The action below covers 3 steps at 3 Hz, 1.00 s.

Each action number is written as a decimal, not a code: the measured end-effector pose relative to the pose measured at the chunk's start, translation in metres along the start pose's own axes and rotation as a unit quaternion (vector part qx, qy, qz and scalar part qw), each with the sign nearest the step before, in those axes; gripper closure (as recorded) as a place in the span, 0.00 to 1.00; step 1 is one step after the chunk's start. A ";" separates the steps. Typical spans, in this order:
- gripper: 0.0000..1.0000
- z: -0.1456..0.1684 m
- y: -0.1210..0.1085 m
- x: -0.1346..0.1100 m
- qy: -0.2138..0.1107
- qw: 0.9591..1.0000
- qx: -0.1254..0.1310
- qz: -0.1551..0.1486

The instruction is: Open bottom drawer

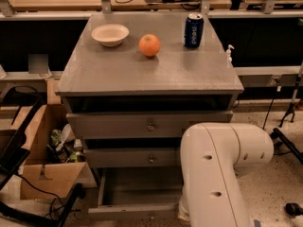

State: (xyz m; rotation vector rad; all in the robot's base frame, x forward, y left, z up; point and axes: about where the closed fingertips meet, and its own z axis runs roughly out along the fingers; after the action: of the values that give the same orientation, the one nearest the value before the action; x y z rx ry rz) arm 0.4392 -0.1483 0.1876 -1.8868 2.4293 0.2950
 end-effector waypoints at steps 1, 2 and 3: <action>1.00 0.000 0.000 0.000 0.000 1.000 0.000 0.000; 1.00 -0.001 0.000 0.000 0.000 1.000 0.000 0.000; 1.00 -0.001 0.000 0.000 0.000 1.000 0.000 0.000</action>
Offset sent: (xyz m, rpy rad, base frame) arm -0.1918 0.0750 0.0447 0.0282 0.5757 0.5928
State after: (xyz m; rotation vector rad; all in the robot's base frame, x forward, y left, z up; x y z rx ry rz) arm 0.4391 -0.1483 0.1889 -1.8869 2.4292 0.2950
